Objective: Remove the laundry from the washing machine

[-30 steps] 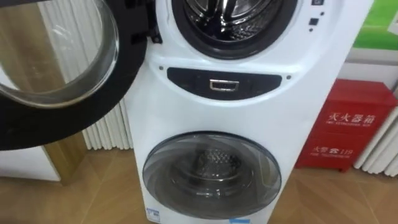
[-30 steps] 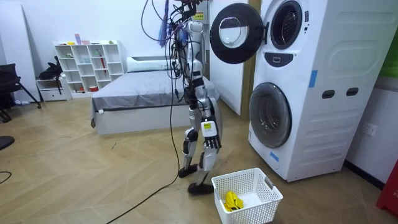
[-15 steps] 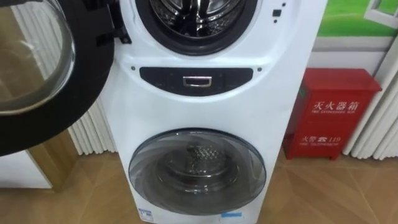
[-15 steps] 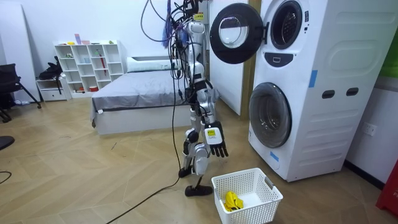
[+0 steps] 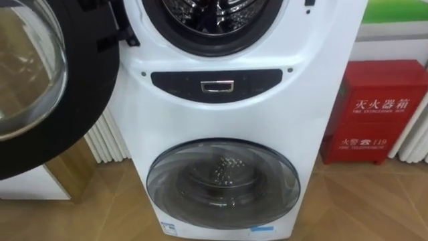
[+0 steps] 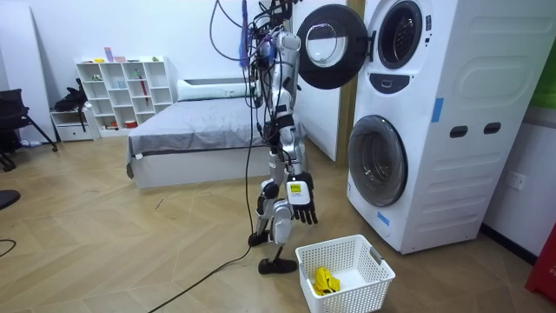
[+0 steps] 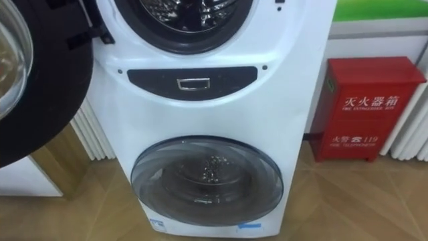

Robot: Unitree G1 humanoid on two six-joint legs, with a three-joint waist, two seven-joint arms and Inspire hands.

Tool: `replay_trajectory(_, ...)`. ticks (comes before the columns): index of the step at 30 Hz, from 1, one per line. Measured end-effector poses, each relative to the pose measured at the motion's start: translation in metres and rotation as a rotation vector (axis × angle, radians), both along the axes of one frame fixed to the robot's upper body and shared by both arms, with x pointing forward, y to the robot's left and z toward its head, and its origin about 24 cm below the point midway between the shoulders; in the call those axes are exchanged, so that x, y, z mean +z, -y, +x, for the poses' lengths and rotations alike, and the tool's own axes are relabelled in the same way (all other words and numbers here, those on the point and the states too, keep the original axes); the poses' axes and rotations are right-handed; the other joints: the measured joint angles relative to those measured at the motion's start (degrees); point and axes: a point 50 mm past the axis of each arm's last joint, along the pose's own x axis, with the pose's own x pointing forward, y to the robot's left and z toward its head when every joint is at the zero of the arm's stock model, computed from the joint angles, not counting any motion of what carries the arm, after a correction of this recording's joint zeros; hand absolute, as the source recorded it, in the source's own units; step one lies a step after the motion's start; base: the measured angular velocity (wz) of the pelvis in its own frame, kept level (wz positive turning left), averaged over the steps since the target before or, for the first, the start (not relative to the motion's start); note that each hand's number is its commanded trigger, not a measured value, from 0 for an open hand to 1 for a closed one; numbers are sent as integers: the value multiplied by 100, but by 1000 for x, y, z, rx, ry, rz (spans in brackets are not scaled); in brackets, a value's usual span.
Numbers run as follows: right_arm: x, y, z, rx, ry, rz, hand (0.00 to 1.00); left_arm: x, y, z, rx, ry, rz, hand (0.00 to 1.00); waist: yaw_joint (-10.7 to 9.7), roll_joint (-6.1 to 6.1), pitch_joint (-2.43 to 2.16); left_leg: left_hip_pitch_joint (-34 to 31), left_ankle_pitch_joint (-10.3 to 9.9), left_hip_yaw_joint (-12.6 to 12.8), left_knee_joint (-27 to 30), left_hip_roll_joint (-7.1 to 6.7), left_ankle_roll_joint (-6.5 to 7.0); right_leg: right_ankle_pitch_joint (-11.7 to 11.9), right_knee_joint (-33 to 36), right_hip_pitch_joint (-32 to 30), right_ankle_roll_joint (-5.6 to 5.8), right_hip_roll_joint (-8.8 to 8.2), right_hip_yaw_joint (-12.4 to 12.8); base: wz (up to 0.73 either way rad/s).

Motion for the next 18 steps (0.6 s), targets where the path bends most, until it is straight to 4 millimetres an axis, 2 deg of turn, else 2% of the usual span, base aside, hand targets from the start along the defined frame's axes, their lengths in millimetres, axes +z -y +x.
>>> replay_trajectory(3,4,6,-7,6,-13,-29,0,20,-6,4,-14,30,59,0,11,31,-5,-2,0,-125,-3,-28,0,0,4,17,0,2,-12,9)
replay_trajectory(5,6,8,-10,2,-20,-40,0,32,-5,10,-39,61,96,0,111,35,-3,4,0,-153,-3,-32,0,0,3,16,0,2,-5,-3)
replay_trajectory(9,7,10,-8,12,-20,-54,0,37,-7,9,-28,82,97,0,132,5,-19,58,3,-240,-64,-42,-1,0,3,40,1,13,-3,-2)
replay_trajectory(10,7,11,-10,23,-32,-56,0,39,-8,8,-19,91,98,0,112,-14,-23,95,3,-338,-105,-41,-1,-1,4,58,1,25,1,0)
replay_trajectory(12,8,12,-13,35,-48,-59,0,44,-9,11,-22,102,107,0,116,-53,-15,101,3,-376,-108,-42,-1,0,7,59,1,28,16,2)
replay_trajectory(15,10,15,-17,41,-59,-64,0,61,-15,15,-25,116,152,0,130,-177,-7,115,3,-472,-118,-40,-1,-1,17,55,0,39,33,-3)
replay_trajectory(16,11,16,-20,40,-63,-69,0,69,-17,16,-26,114,179,0,141,-238,0,150,3,-490,-130,-39,-1,0,23,65,0,48,134,-12)
replay_trajectory(18,12,17,-23,42,-72,-73,0,76,-18,18,-21,89,224,0,123,-290,14,162,3,-584,-134,-43,-1,1,27,72,-2,52,172,-4)
